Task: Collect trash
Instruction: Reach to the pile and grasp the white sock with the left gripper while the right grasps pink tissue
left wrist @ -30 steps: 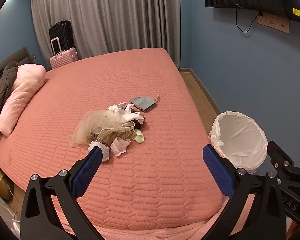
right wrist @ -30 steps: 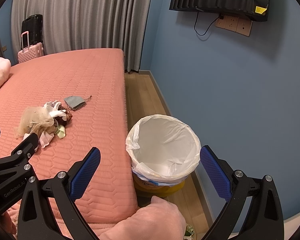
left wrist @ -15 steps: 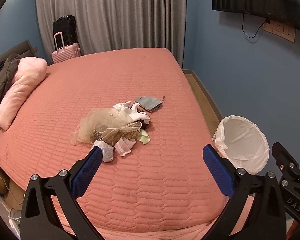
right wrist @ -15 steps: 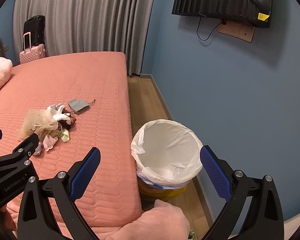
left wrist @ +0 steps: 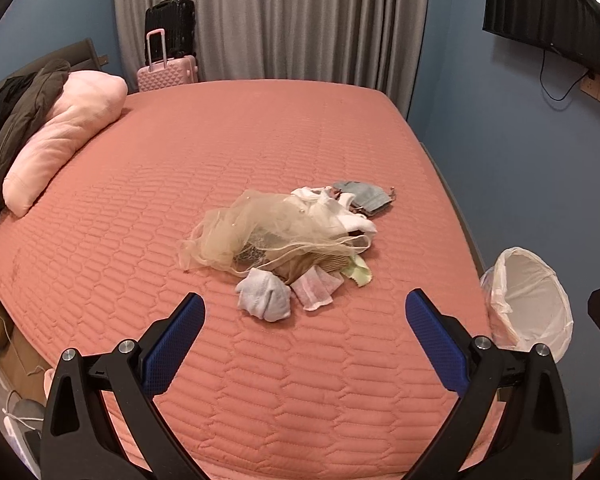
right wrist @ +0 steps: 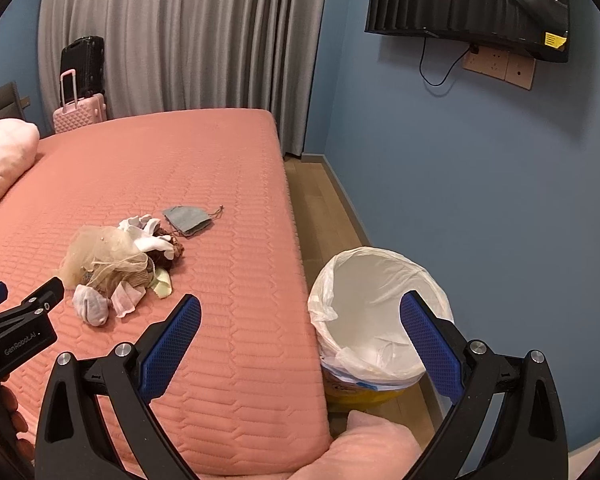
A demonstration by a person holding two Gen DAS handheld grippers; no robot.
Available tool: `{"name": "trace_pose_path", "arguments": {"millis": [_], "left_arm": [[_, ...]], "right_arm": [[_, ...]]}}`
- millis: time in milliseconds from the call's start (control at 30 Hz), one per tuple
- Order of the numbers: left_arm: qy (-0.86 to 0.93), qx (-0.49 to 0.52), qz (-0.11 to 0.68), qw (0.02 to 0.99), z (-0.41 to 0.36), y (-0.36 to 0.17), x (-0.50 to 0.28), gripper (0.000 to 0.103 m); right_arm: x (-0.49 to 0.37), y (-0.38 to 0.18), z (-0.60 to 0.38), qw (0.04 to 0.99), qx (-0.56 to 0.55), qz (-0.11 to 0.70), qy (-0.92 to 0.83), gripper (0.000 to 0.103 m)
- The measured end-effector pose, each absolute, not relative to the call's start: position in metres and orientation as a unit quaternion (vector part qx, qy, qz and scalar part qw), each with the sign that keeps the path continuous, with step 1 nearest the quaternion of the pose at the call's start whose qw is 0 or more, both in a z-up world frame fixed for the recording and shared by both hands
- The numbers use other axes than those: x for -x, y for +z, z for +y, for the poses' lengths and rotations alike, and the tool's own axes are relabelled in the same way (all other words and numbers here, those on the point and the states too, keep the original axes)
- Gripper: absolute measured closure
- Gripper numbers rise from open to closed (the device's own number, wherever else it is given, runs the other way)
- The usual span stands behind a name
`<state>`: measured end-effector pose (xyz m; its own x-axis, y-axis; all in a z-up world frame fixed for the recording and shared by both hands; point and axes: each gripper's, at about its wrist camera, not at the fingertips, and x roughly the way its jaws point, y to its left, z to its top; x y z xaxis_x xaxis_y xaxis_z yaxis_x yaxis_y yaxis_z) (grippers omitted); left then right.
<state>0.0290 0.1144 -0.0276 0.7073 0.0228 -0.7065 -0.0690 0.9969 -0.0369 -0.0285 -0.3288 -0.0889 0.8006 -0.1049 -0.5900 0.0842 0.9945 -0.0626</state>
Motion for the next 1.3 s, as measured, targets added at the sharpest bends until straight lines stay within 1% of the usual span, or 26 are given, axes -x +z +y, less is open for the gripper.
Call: {"name": "trace_pose_path", "arguments": {"millis": [100, 267, 533, 633, 767, 833, 867, 933, 967, 1000, 1033, 1100, 1133, 1167, 1300], "left_arm": [[0.032, 0.021, 0.393, 0.919, 0.13, -0.042, -0.039, 0.007], [0.029, 0.035, 0.414, 0.909, 0.157, -0.067, -0.053, 0.007], [0.01, 0.099, 0.447, 0.889, 0.194, -0.108, -0.088, 0.007], [-0.009, 0.13, 0.458, 0.879, 0.199, -0.119, -0.098, 0.007], [-0.022, 0.145, 0.478, 0.866, 0.196, -0.135, -0.111, 0.009], [-0.031, 0.151, 0.483, 0.862, 0.197, -0.142, -0.114, 0.018], [-0.034, 0.151, 0.488, 0.859, 0.197, -0.145, -0.115, 0.021], [-0.044, 0.161, 0.498, 0.851, 0.2, -0.152, -0.118, 0.038], [-0.049, 0.17, 0.503, 0.846, 0.203, -0.155, -0.118, 0.039], [-0.054, 0.182, 0.504, 0.843, 0.206, -0.156, -0.119, 0.042], [-0.063, 0.196, 0.501, 0.84, 0.209, -0.157, -0.118, 0.053], [-0.078, 0.205, 0.501, 0.837, 0.212, -0.155, -0.118, 0.057], [-0.08, 0.207, 0.499, 0.837, 0.213, -0.154, -0.117, 0.06], [-0.083, 0.209, 0.498, 0.838, 0.215, -0.152, -0.116, 0.061], [-0.085, 0.212, 0.491, 0.841, 0.223, -0.145, -0.109, 0.067]], "right_arm": [[0.019, -0.097, -0.312, 0.947, 0.016, 0.319, -0.032, 0.007], [0.001, -0.113, -0.282, 0.943, 0.016, 0.333, 0.001, 0.007], [-0.031, -0.145, -0.232, 0.931, 0.024, 0.361, 0.047, 0.007], [-0.045, -0.158, -0.218, 0.924, 0.017, 0.378, 0.059, 0.007], [-0.062, -0.171, -0.201, 0.917, 0.017, 0.392, 0.07, 0.007], [-0.069, -0.177, -0.195, 0.913, 0.016, 0.399, 0.08, 0.007], [-0.073, -0.181, -0.193, 0.912, 0.014, 0.402, 0.084, 0.007], [-0.081, -0.189, -0.188, 0.907, 0.006, 0.412, 0.091, 0.007], [-0.085, -0.194, -0.186, 0.903, 0.002, 0.418, 0.095, 0.01], [-0.09, -0.198, -0.183, 0.9, -0.004, 0.425, 0.099, 0.013], [-0.093, -0.203, -0.181, 0.896, -0.006, 0.431, 0.104, 0.015], [-0.101, -0.211, -0.172, 0.891, -0.005, 0.439, 0.115, 0.024], [-0.104, -0.215, -0.168, 0.888, -0.003, 0.443, 0.12, 0.026], [-0.108, -0.219, -0.164, 0.885, -0.003, 0.449, 0.127, 0.031], [-0.122, -0.237, -0.149, 0.869, -0.015, 0.471, 0.148, 0.038]]}}
